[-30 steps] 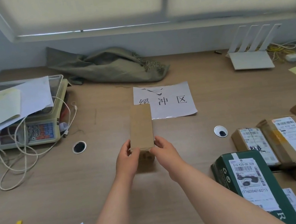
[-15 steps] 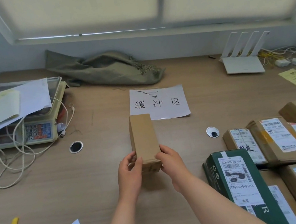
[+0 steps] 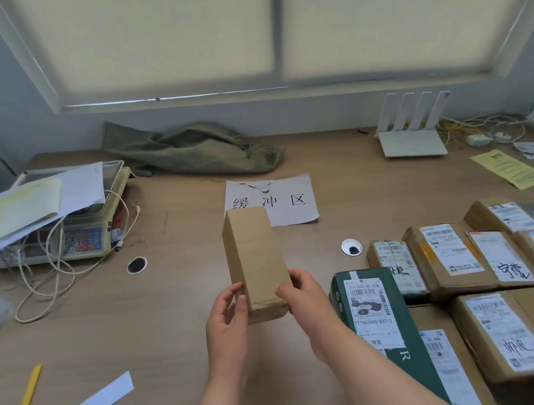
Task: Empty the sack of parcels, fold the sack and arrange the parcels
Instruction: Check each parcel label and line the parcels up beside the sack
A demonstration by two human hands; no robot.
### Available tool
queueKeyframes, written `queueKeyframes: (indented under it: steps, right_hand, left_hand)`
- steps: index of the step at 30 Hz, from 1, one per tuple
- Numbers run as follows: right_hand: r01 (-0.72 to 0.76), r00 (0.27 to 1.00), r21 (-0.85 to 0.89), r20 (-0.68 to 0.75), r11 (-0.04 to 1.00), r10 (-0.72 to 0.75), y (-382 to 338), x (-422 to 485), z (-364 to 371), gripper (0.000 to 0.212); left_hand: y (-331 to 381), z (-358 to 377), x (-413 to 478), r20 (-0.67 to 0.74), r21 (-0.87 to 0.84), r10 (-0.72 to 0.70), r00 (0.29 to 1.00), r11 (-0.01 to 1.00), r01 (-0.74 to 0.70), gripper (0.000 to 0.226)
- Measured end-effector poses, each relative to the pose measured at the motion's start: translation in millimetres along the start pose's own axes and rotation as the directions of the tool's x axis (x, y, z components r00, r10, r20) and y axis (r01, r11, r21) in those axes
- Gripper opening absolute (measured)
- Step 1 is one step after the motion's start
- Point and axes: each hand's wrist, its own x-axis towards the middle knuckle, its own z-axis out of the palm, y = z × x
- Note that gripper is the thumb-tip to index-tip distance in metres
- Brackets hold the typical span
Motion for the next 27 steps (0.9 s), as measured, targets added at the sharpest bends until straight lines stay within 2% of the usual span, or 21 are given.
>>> queueKeyframes:
  steps: [4,7,8,10,14,16,21,25,27]
  right_hand:
    - [0.02,1.0,0.014,0.021,1.0,-0.02,-4.2,-33.9,-32.0,0.045]
    - [0.079,0.996,0.027,0.048,0.996,-0.08,-9.5,-59.2,-60.3,0.046]
    - [0.103,0.993,0.028,0.054,0.994,-0.105,-12.0,-67.4,-69.6,0.048]
    - [0.156,0.986,0.021,0.064,0.988,-0.157,-17.8,-84.0,-86.6,0.048]
    - [0.242,0.967,0.034,0.078,0.97,-0.244,-22.4,-109.1,-117.5,0.036]
    - [0.262,0.961,0.063,0.077,0.963,-0.267,-20.8,-118.2,-131.7,0.033]
    - [0.269,0.948,0.185,0.122,0.945,-0.294,-17.2,-139.8,-158.3,0.019]
    - [0.298,0.933,0.197,0.148,0.934,-0.329,-9.7,-146.7,-172.7,0.029]
    - [0.311,0.929,0.2,0.143,0.929,-0.342,-10.4,-149.5,-179.6,0.044]
  left_hand:
    - [9.5,18.5,-37.4,0.045,-0.064,0.029,0.999,0.998,-0.026,0.016]
    - [15.3,36.1,-69.0,0.069,-0.028,0.038,0.997,0.999,-0.036,0.05]
    - [17.4,42.0,-79.9,0.073,-0.027,0.049,0.996,0.999,-0.047,0.054]
    - [25.6,55.4,-101.6,0.067,-0.077,0.072,0.995,0.995,-0.067,0.048]
    - [41.4,80.3,-137.8,0.112,-0.139,0.083,0.99,0.988,-0.068,0.027]
    - [48.1,89.5,-153.3,0.122,-0.183,0.067,0.99,0.982,-0.044,0.027]
    - [50.4,108.3,-182.5,0.121,-0.309,-0.014,0.993,0.95,0.052,0.06]
    - [50.1,119.6,-199.2,0.169,-0.388,-0.043,0.985,0.915,0.107,0.069]
    - [49.3,121.3,-202.2,0.193,-0.433,-0.037,0.98,0.894,0.119,0.058]
